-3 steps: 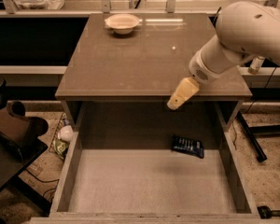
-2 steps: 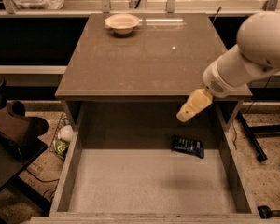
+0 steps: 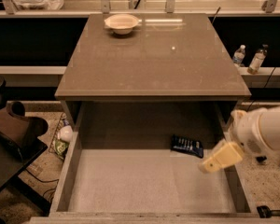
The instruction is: Pick rxbar blueberry from top drawer and place on counter
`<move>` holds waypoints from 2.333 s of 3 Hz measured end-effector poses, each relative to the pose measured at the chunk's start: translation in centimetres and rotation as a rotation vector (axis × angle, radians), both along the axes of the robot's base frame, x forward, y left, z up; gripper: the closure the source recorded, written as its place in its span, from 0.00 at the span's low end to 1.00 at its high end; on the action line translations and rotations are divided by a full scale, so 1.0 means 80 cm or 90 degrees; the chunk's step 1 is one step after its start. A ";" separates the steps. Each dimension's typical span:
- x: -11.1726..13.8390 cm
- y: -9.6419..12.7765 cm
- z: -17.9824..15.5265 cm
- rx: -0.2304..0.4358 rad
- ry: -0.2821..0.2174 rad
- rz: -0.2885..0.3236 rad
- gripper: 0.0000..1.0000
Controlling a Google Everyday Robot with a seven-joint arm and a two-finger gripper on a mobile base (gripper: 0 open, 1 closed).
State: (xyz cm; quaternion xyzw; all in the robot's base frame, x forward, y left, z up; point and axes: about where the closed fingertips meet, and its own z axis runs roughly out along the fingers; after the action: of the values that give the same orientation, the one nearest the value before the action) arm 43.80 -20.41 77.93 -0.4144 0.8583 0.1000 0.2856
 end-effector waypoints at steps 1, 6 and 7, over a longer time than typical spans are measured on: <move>-0.017 0.013 -0.010 0.033 -0.002 0.024 0.00; 0.040 0.082 -0.173 0.135 -0.052 0.115 0.00; 0.062 0.083 -0.179 0.113 -0.055 0.133 0.00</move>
Offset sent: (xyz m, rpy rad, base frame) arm -0.0169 0.0077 -0.0114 0.0484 0.0064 0.0293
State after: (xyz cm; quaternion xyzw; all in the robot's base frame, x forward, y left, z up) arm 48.77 -13.74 63.58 -0.4788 0.7849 0.1868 0.3462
